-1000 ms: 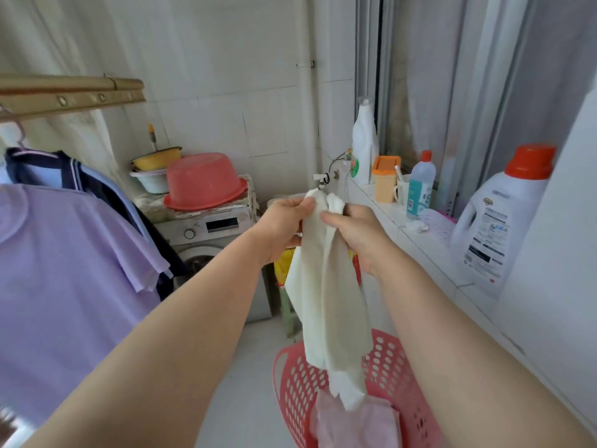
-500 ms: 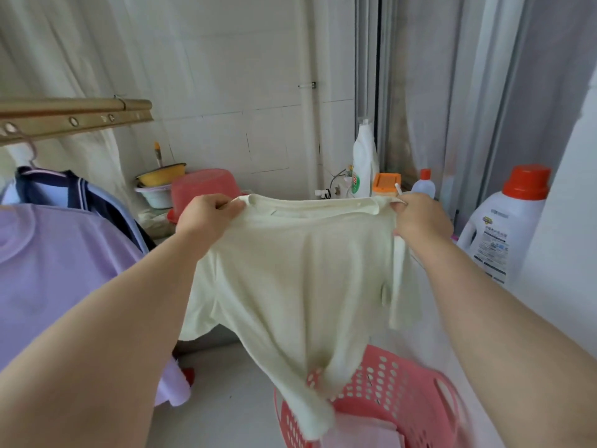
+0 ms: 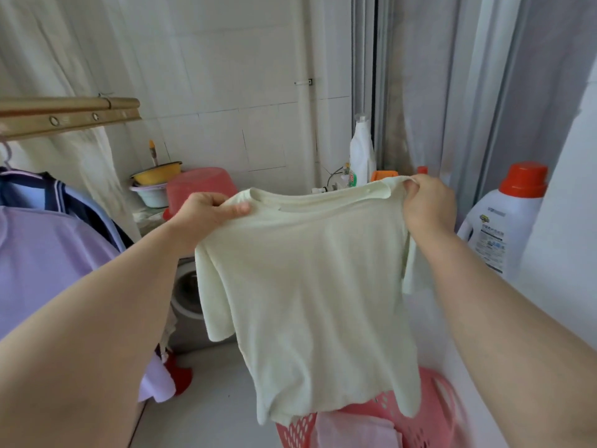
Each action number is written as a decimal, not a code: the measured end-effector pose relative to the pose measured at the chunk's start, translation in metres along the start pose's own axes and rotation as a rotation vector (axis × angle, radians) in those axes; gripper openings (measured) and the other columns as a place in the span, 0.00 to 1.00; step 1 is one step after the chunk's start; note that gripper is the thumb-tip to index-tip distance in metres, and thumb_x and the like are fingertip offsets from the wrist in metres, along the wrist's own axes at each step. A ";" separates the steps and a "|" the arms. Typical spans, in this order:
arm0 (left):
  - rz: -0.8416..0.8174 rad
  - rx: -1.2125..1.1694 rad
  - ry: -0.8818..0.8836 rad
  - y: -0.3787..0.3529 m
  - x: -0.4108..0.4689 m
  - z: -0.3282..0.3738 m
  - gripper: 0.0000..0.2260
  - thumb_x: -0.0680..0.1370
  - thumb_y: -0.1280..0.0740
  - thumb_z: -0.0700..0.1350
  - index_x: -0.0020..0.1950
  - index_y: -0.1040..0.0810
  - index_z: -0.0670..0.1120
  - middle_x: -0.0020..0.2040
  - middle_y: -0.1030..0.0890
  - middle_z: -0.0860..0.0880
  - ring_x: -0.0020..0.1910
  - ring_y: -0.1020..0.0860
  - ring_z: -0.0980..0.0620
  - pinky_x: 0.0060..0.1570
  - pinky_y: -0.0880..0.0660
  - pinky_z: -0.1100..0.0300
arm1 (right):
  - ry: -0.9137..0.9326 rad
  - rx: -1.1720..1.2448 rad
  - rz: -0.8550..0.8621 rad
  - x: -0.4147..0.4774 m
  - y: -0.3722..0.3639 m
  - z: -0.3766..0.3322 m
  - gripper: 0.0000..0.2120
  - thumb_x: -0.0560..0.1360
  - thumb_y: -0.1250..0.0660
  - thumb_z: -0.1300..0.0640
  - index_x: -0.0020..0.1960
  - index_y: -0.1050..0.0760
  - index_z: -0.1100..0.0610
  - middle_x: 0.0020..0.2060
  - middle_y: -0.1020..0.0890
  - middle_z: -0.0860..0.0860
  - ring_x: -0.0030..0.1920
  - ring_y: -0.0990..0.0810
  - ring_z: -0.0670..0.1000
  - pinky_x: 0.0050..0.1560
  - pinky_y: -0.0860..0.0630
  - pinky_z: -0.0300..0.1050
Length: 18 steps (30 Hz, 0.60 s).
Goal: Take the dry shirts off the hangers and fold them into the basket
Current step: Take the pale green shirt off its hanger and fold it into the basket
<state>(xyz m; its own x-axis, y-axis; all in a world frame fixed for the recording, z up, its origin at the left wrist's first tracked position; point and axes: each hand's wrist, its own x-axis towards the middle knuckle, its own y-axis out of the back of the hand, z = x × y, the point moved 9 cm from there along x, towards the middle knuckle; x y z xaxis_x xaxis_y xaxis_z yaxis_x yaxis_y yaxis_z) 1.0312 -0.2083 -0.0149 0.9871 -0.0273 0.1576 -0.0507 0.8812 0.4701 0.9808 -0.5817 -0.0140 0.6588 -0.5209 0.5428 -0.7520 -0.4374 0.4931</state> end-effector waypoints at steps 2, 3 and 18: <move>-0.091 0.172 0.098 -0.010 0.001 -0.012 0.17 0.66 0.23 0.56 0.39 0.19 0.43 0.35 0.18 0.48 0.34 0.20 0.49 0.33 0.25 0.60 | -0.003 -0.142 -0.055 -0.001 -0.003 0.004 0.17 0.81 0.46 0.52 0.55 0.21 0.59 0.58 0.22 0.62 0.59 0.26 0.61 0.48 0.32 0.49; -0.044 0.302 0.109 -0.006 0.002 -0.014 0.17 0.69 0.25 0.56 0.34 0.22 0.44 0.31 0.22 0.49 0.30 0.24 0.49 0.31 0.30 0.62 | 0.006 -0.245 -0.094 -0.003 -0.005 0.004 0.18 0.81 0.47 0.50 0.53 0.22 0.59 0.55 0.22 0.61 0.58 0.26 0.60 0.49 0.33 0.49; -0.040 -0.127 0.052 -0.145 -0.010 0.061 0.19 0.82 0.43 0.53 0.56 0.27 0.36 0.37 0.27 0.46 0.32 0.27 0.49 0.28 0.30 0.61 | -0.080 0.369 -0.557 -0.048 -0.069 -0.058 0.24 0.78 0.40 0.42 0.54 0.20 0.63 0.41 0.19 0.57 0.44 0.21 0.55 0.47 0.26 0.47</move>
<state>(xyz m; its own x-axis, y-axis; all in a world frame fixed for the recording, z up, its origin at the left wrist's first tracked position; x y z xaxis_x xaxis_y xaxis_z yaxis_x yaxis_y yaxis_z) 1.0193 -0.3641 -0.0318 0.9947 -0.0422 0.0942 0.0054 0.9325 0.3610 1.0022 -0.4847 -0.0345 0.9577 -0.1912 0.2152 -0.2666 -0.8709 0.4129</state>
